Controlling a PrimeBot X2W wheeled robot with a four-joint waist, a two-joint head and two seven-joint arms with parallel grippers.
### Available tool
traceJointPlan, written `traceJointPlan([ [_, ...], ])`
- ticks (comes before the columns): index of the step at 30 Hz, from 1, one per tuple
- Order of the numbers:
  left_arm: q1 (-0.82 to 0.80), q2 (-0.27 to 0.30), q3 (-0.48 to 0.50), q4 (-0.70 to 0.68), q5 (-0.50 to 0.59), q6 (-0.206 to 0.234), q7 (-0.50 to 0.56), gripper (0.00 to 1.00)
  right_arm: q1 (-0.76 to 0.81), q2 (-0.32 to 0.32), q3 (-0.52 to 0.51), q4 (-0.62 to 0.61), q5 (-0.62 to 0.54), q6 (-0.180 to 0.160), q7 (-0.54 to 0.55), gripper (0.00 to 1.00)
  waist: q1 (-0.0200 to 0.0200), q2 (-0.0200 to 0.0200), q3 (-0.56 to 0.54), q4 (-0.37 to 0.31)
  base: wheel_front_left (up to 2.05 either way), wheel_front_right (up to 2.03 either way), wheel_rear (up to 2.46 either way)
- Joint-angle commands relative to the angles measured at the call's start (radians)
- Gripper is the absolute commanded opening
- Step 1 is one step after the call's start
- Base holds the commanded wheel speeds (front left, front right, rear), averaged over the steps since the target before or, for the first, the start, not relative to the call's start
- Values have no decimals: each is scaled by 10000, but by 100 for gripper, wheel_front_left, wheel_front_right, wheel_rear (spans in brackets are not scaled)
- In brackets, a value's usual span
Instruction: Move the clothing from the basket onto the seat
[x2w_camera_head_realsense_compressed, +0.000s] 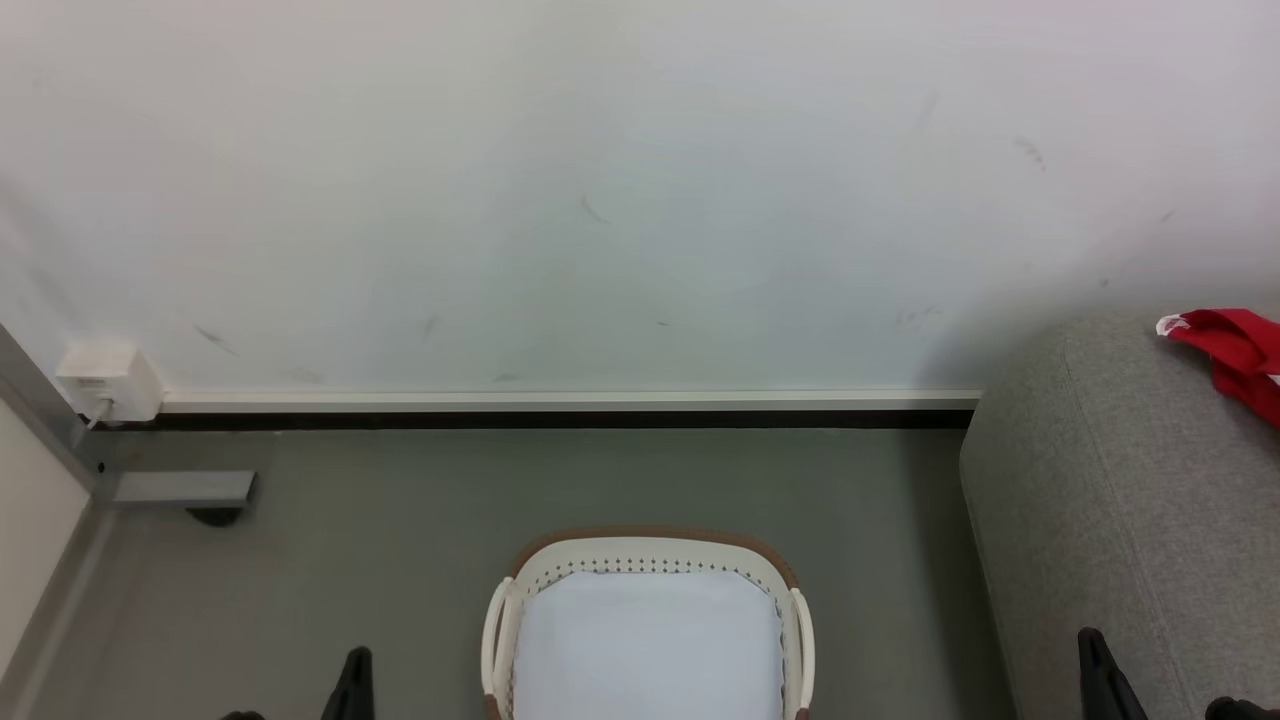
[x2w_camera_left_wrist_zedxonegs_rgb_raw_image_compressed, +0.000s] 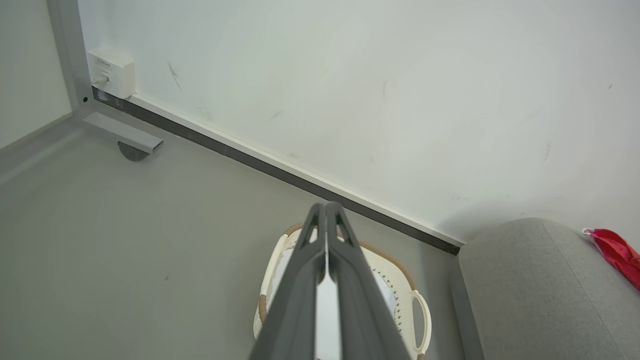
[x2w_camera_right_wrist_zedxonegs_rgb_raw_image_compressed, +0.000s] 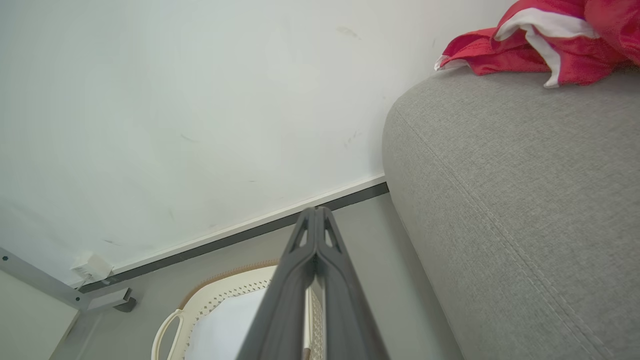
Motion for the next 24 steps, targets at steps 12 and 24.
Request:
traceJointPlan([
  [12, -457, 52, 252, -229, -2101, -163, 531, 0, -406, -95, -211, -346, 2006, -5, 494, 0, 0, -1, 4, -13, 0, 0, 0],
  [24, -651, 66, 435, -286, -3805, -288, 970, 0, -559, -114, -353, -496, 3606, -8, 928, 0, 0, -1, 9, -26, 0, 0, 0],
])
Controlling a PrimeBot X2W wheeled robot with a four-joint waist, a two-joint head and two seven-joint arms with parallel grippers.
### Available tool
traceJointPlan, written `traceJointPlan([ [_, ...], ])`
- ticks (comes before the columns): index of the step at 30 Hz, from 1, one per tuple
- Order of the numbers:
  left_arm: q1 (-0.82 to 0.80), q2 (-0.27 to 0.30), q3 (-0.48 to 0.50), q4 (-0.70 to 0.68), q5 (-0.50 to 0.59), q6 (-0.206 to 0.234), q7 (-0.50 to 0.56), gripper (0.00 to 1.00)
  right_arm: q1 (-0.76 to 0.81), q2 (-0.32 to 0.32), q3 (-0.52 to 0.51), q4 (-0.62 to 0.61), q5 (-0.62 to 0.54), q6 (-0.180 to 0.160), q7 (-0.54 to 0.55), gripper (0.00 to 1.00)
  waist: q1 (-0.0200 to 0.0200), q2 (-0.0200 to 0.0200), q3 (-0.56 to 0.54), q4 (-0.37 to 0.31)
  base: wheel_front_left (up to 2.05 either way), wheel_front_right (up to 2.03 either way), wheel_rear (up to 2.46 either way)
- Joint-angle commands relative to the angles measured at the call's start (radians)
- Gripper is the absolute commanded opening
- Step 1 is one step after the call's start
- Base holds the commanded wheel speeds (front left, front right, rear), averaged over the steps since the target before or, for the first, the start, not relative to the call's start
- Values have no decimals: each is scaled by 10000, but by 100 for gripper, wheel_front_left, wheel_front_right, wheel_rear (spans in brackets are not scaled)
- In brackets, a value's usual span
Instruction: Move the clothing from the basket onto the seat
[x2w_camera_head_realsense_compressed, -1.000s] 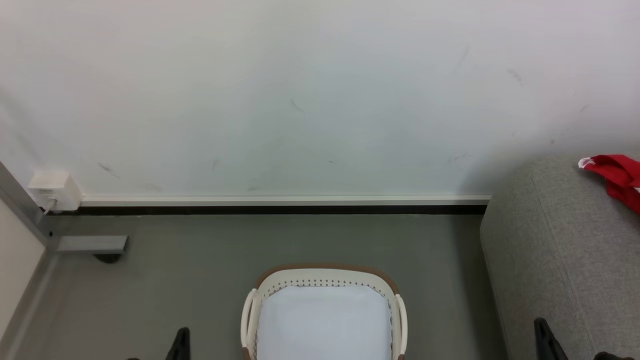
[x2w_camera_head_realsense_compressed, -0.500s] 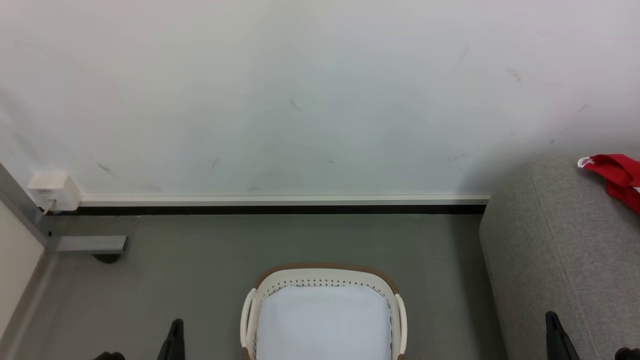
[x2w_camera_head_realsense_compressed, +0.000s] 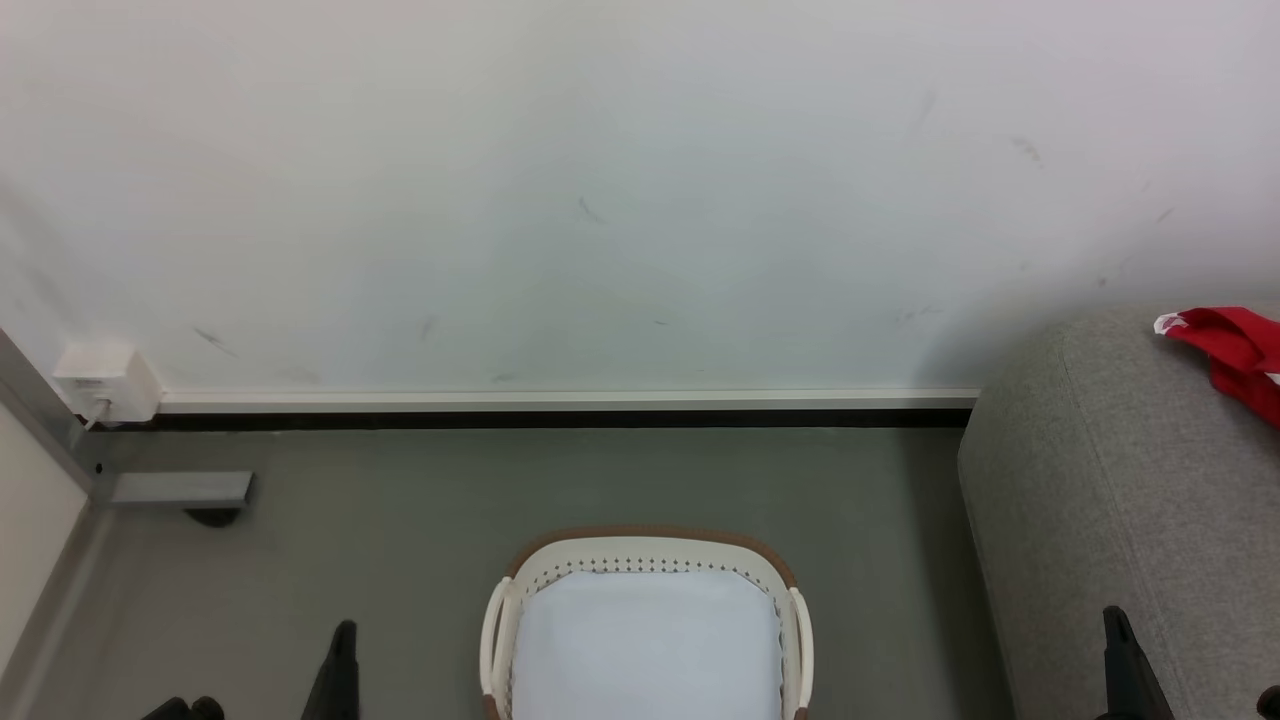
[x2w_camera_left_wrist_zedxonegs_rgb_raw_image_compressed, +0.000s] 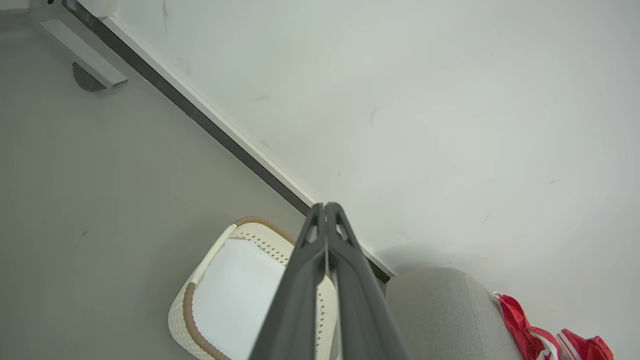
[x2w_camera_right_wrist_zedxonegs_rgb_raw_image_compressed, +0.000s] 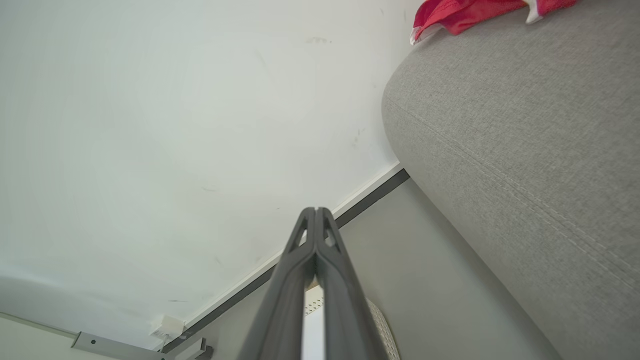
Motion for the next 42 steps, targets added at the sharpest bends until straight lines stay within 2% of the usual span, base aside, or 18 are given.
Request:
traceJointPlan([
  [1, -235, 64, 77, -153, -322, -73, 46, 0, -299, -104, -71, -158, 283, -8, 71, 0, 0, 0, 0, -1, 0, 0, 0],
  [19, -479, 82, 308, -218, -2506, -228, 613, 0, -484, -127, -242, -350, 2333, -11, 626, 0, 0, 0, 7, -20, 0, 0, 0],
  [42, -740, 102, 560, -277, -4769, -391, 1218, 0, -660, -150, -432, -551, 4490, -16, 1214, 0, 0, 0, 16, -45, 0, 0, 0],
])
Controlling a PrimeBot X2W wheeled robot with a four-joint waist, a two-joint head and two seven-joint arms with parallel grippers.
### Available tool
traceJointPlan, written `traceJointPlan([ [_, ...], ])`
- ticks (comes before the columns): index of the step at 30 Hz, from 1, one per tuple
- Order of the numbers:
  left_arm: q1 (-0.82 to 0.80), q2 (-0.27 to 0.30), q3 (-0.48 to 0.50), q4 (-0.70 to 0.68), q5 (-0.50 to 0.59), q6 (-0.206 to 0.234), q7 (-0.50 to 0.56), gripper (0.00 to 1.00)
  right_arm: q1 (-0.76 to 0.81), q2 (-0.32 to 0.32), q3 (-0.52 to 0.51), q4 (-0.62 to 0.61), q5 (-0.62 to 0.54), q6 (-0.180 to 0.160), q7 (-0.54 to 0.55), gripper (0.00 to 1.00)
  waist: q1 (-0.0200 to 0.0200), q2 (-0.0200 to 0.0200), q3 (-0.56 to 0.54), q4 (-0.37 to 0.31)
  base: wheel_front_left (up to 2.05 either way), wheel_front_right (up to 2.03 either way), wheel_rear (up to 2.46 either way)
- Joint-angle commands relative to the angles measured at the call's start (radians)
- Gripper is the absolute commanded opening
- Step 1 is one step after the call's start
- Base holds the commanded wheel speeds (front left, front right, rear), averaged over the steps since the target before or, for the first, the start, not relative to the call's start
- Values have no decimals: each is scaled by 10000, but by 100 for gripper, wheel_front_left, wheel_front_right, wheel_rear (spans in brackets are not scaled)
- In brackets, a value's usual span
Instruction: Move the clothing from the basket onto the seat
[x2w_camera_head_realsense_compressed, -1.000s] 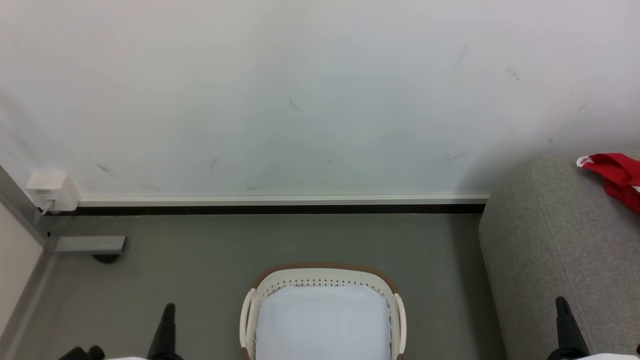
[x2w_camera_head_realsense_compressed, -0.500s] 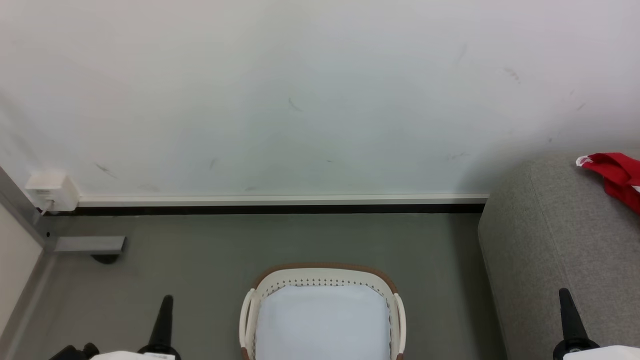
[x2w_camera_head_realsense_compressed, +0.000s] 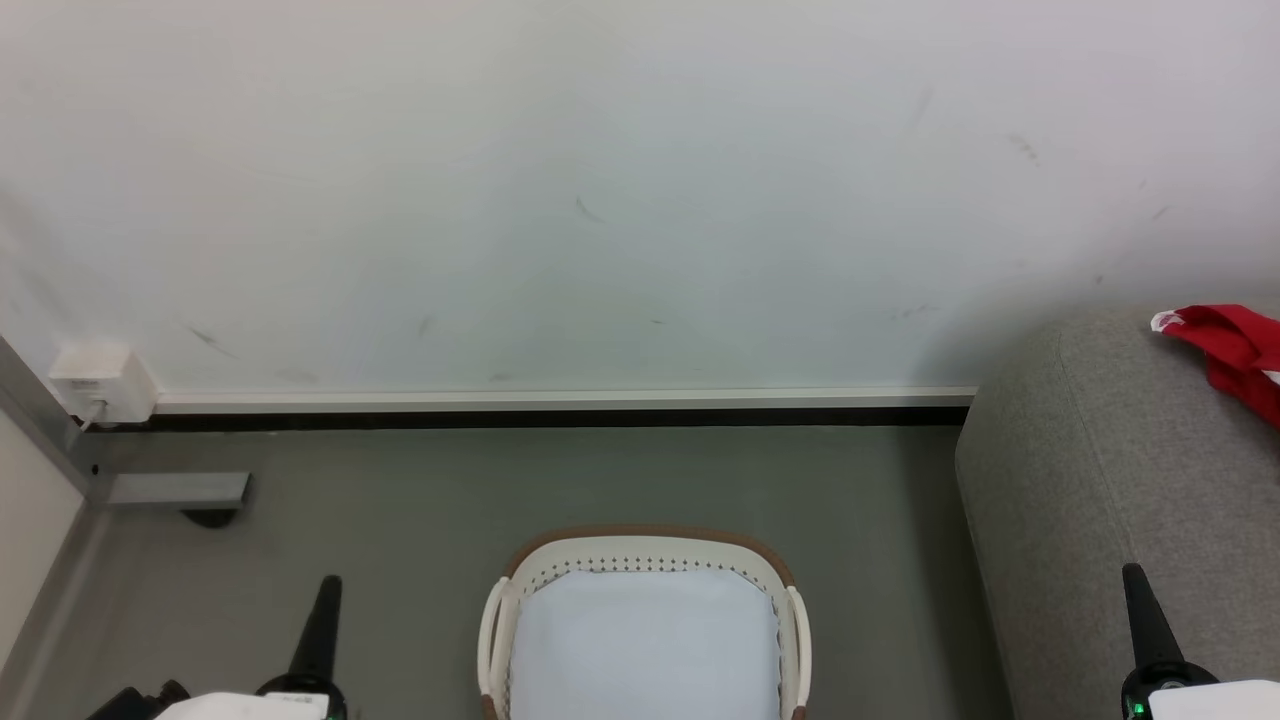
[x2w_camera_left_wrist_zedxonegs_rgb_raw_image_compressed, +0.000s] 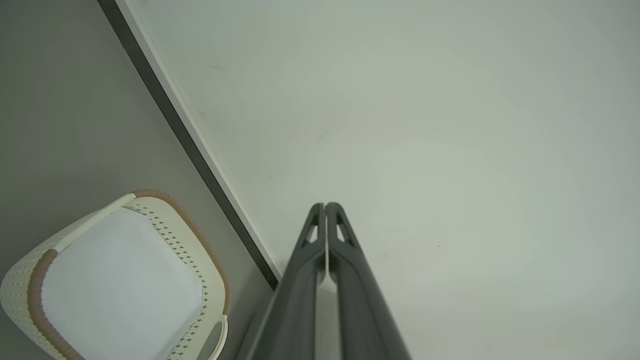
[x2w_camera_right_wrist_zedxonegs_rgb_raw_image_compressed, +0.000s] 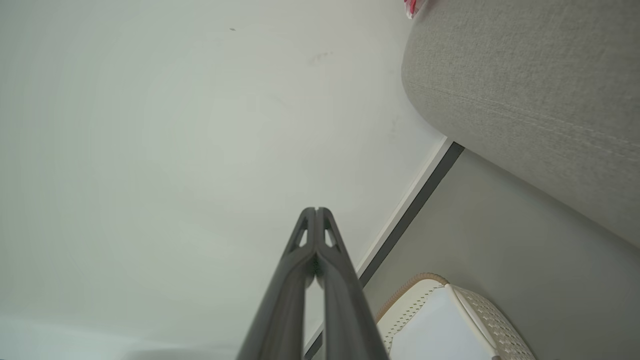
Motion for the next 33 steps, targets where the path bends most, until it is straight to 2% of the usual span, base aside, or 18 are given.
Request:
traceJointPlan([
  [1, -187, 80, 54, -83, -278, -68, 65, 0, -163, -109, -54, -113, 255, -16, 60, 0, 0, 0, 1, -1, 0, 0, 0],
  [33, -440, 98, 329, -146, -2715, -239, 708, 0, -345, -124, -255, -321, 2574, -22, 688, 0, 0, 0, 13, -34, 0, 0, 0],
])
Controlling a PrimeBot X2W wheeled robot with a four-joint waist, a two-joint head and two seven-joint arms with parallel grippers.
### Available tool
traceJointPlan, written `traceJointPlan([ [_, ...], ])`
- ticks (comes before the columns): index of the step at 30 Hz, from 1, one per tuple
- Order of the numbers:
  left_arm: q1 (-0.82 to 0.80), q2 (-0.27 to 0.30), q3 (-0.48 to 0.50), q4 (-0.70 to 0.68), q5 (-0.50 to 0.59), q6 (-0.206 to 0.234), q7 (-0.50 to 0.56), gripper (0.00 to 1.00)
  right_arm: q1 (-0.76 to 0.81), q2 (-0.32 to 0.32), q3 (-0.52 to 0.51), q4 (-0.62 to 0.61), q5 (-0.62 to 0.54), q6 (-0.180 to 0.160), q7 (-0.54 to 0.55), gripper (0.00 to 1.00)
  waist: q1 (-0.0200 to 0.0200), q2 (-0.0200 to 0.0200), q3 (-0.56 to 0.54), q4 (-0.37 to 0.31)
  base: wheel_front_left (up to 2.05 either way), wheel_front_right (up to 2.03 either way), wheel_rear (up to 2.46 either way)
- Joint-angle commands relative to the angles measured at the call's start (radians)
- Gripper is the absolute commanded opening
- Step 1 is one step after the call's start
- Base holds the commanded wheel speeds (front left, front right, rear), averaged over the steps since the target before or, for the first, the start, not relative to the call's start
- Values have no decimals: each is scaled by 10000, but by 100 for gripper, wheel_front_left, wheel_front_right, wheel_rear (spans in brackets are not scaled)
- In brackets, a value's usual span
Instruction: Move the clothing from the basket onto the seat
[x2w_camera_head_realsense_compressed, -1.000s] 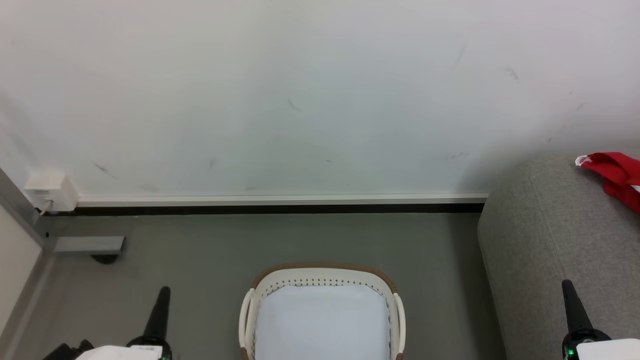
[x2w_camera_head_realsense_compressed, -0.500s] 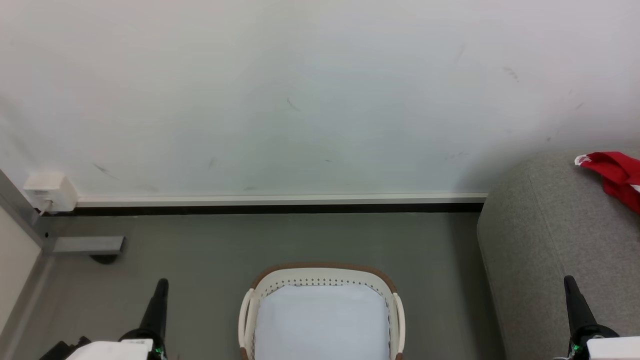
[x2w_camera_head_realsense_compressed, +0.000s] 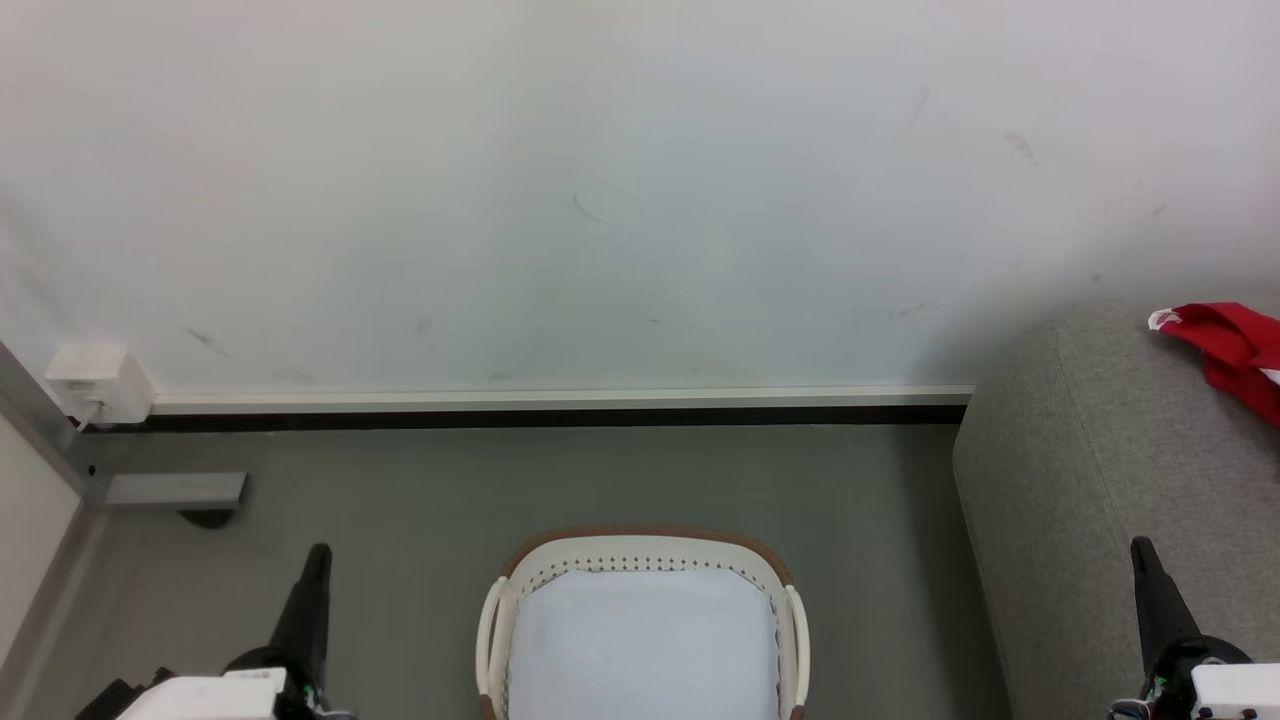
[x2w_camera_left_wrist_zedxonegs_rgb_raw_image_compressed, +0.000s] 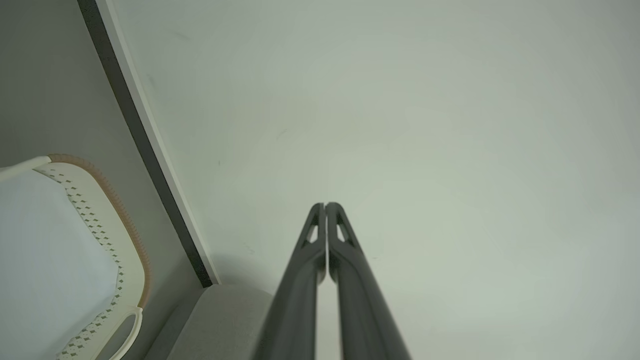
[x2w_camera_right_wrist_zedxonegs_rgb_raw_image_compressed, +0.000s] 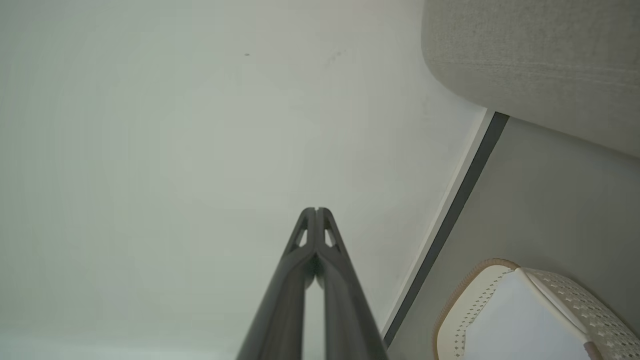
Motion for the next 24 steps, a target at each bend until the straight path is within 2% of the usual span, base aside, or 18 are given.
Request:
traceJointPlan([
  [1, -119, 78, 64, -53, -292, -67, 56, 0, -81, -89, -53, -80, 254, -22, 65, 0, 0, -1, 1, -2, 0, 0, 0],
  [11, -187, 81, 127, -65, -923, -115, 227, 0, -160, -92, -105, -131, 845, -24, 222, 0, 0, -1, 4, -12, 0, 0, 0],
  [24, -181, 79, 123, -65, -904, -106, 221, 0, -155, -89, -100, -123, 805, -23, 217, 0, 0, -1, 5, -12, 0, 0, 0],
])
